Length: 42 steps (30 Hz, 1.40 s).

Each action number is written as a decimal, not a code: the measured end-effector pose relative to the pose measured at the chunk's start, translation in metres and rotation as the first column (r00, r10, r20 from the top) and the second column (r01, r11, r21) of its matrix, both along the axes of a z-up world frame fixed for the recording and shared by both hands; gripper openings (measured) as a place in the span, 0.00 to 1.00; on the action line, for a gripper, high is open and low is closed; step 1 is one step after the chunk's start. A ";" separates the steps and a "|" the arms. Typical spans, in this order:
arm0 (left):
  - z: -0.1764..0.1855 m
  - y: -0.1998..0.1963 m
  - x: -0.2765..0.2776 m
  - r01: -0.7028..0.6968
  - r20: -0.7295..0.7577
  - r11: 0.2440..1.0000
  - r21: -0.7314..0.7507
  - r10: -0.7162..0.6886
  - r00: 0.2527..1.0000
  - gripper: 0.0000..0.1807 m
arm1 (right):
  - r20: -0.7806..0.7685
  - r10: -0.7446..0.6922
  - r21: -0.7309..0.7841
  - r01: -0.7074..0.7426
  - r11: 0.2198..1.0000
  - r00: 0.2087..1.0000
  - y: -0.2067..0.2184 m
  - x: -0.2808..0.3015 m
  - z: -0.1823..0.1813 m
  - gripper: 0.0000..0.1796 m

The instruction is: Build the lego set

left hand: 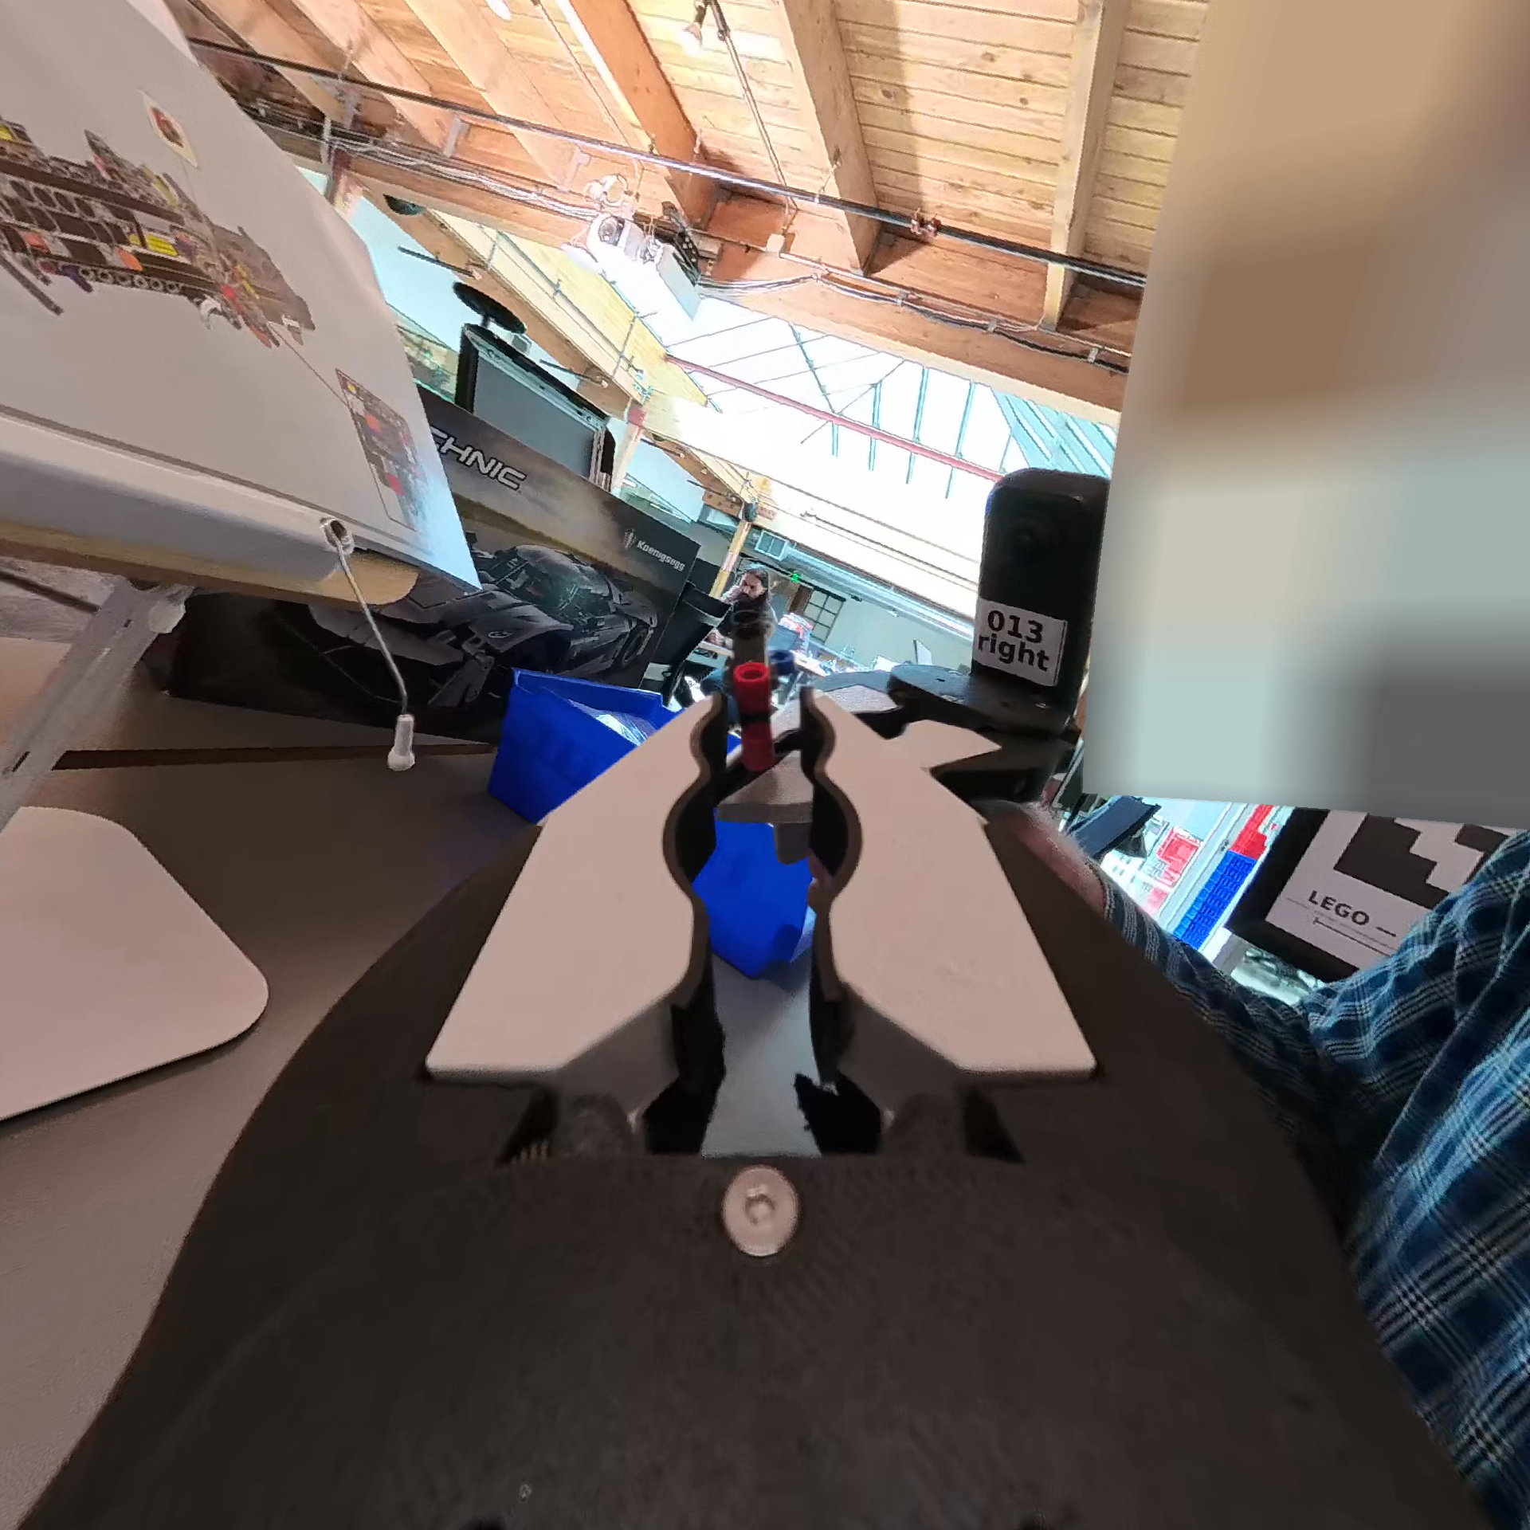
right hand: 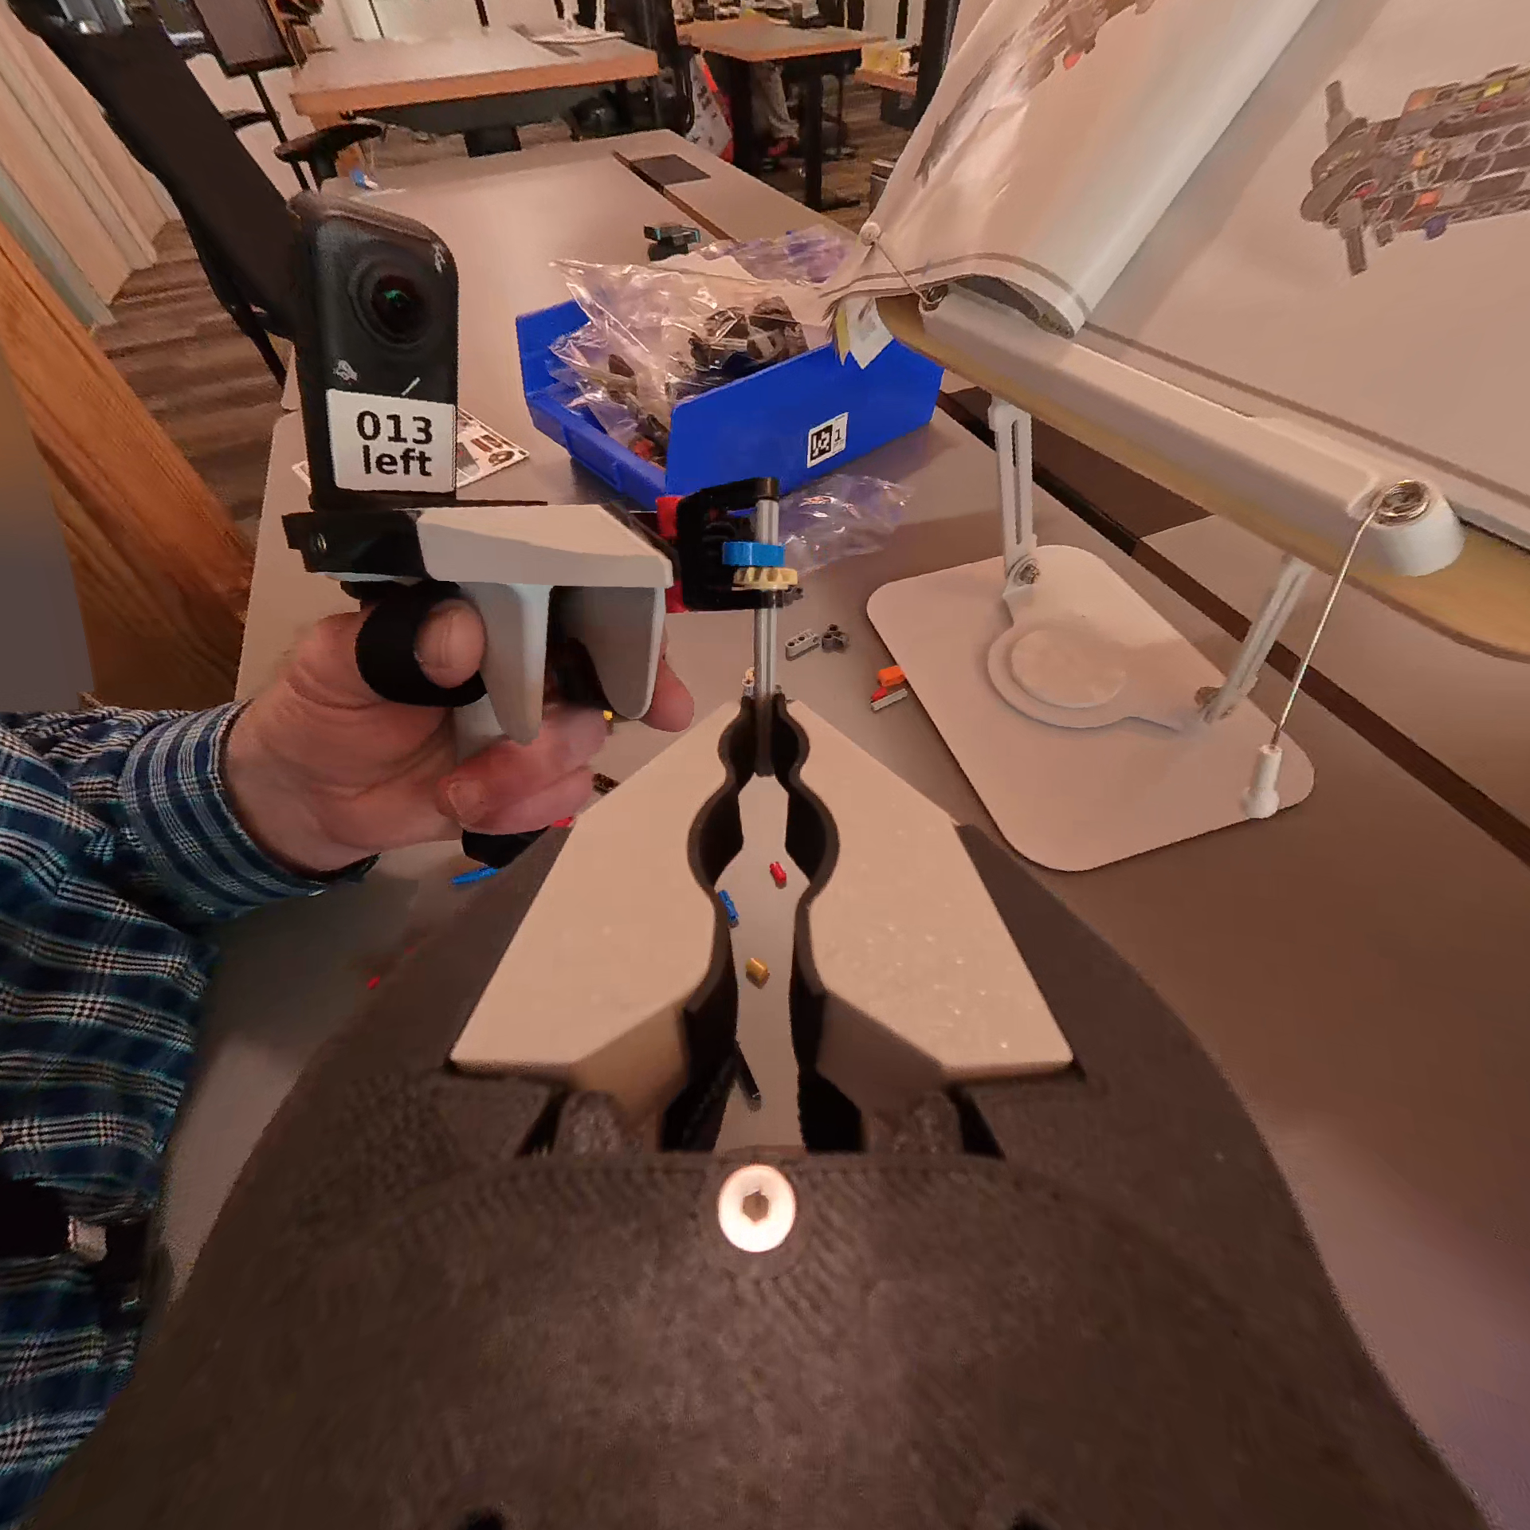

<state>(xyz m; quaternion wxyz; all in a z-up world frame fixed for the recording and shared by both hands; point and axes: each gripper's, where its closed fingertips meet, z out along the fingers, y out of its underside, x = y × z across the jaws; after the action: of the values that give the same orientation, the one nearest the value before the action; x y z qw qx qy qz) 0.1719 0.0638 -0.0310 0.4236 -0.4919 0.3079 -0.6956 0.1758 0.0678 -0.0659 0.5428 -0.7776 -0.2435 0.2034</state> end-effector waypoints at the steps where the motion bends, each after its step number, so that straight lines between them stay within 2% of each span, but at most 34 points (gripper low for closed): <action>1: -0.001 -0.001 0.001 0.000 -0.009 1.000 0.007 0.000 1.000 0.05 | 0.000 0.005 -0.002 -0.005 1.000 1.000 0.000 -0.001 0.000 0.00; 6: -0.002 0.000 0.000 -0.030 -0.033 0.999 0.041 0.031 0.999 0.03 | -0.038 0.023 -0.004 -0.023 1.000 0.999 -0.001 -0.002 0.001 0.00; 11: 0.000 -0.005 0.000 -0.002 -0.031 0.998 0.066 0.004 1.000 0.03 | -0.072 0.096 -0.025 -0.098 0.995 0.993 -0.008 -0.004 0.004 0.00; 15: 0.002 -0.011 0.001 0.034 -0.017 0.997 0.069 -0.032 0.999 0.03 | -0.168 0.182 -0.071 -0.196 0.978 0.969 -0.017 -0.004 0.008 0.00; 17: 0.002 -0.010 0.001 0.040 -0.010 0.998 0.049 -0.040 0.999 0.03 | -0.143 0.175 -0.064 -0.186 0.981 0.974 -0.016 -0.004 0.008 0.00; 18: 0.001 -0.008 0.001 0.040 -0.007 0.998 0.040 -0.040 0.999 0.03 | -0.122 0.162 -0.058 -0.170 0.984 0.979 -0.015 -0.003 0.008 0.01; 22: 0.003 -0.001 -0.004 0.087 0.053 0.994 -0.059 -0.084 0.995 0.03 | -0.151 0.145 -0.035 -0.152 0.988 0.978 -0.014 0.002 0.017 0.17; 23: 0.003 0.000 -0.005 0.107 0.070 0.991 -0.082 -0.101 0.992 0.03 | -0.177 0.148 -0.022 -0.154 0.988 0.973 -0.014 0.004 0.022 0.18; 29: 0.005 -0.005 -0.004 0.203 0.129 0.970 -0.134 -0.186 0.974 0.03 | -0.250 0.163 0.053 -0.155 0.987 0.954 -0.011 0.002 0.045 0.16; 36: 0.005 -0.006 -0.003 0.233 0.147 0.961 -0.147 -0.212 0.966 0.03 | -0.208 0.182 0.080 -0.168 0.982 0.961 -0.009 -0.009 0.046 0.10; 42: 0.005 -0.005 -0.003 0.233 0.152 0.959 -0.160 -0.209 0.966 0.03 | -0.072 0.096 0.146 -0.085 0.986 0.993 -0.004 -0.006 0.044 0.05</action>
<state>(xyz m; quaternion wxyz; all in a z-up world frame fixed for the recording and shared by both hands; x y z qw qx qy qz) 0.1690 0.0583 -0.0265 0.3176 -0.4422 0.2692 -0.7944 0.1694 0.0636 -0.0217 0.5963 -0.7163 -0.2710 0.2405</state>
